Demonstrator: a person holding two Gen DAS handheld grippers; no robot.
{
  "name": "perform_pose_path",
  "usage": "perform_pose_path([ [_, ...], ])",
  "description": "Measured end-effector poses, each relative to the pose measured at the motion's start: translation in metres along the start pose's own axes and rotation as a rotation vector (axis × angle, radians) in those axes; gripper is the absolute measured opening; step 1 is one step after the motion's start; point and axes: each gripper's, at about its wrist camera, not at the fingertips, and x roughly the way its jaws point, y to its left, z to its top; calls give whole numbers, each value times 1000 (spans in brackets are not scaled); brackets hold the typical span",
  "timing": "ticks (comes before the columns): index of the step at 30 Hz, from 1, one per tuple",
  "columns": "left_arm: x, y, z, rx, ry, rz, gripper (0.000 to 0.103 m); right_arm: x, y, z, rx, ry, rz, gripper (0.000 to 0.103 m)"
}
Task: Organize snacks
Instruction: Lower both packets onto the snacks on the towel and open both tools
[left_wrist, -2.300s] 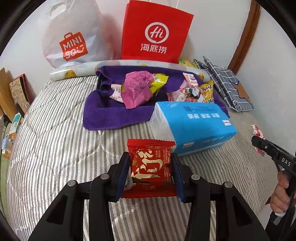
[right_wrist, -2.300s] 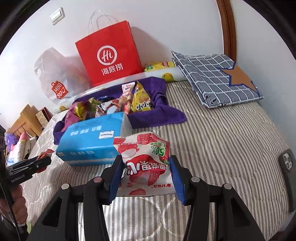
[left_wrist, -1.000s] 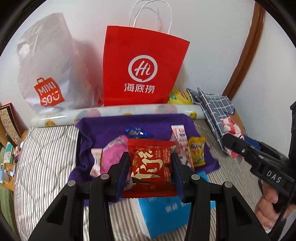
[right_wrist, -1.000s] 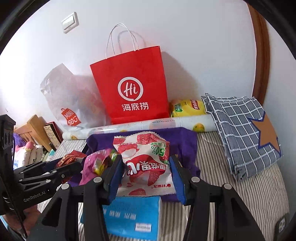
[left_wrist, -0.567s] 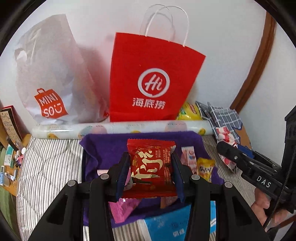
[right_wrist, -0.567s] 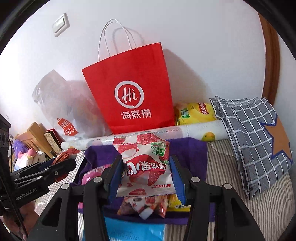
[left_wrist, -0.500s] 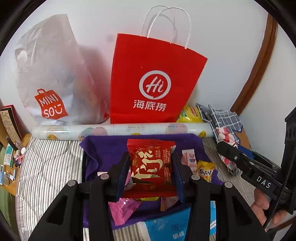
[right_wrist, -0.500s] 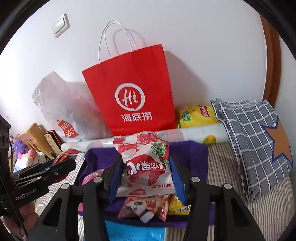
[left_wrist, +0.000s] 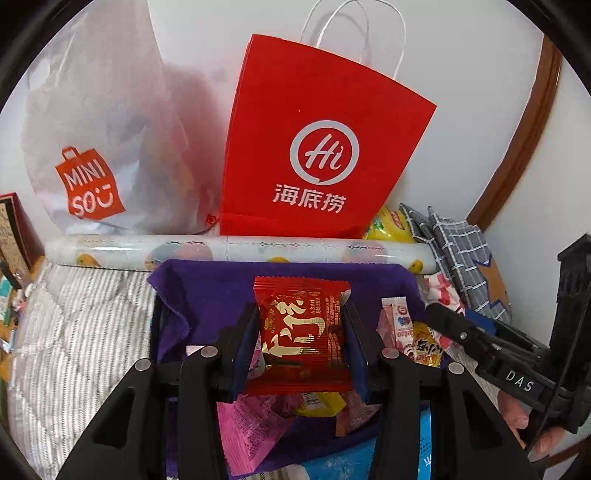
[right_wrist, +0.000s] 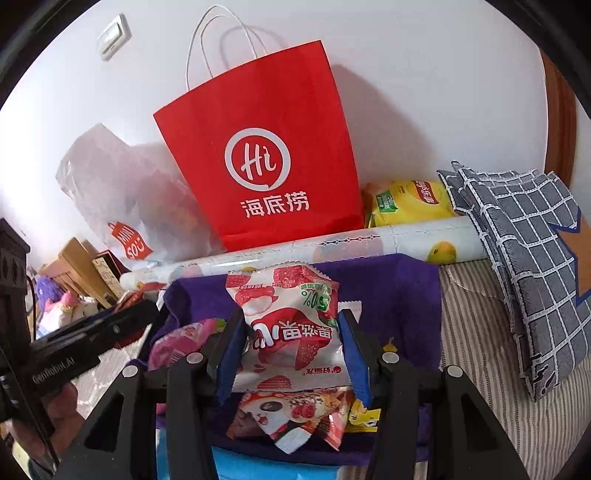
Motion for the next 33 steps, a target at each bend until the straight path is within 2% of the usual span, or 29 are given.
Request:
perform_pose_path([
  [21, 23, 10, -11, -26, 74, 5, 44, 24, -7, -14, -8, 87, -18, 49],
  [26, 27, 11, -12, -30, 85, 13, 44, 23, -7, -15, -20, 95, -51, 49],
  [33, 31, 10, -13, -19, 94, 22, 45, 18, -12, -14, -12, 83, -50, 50],
])
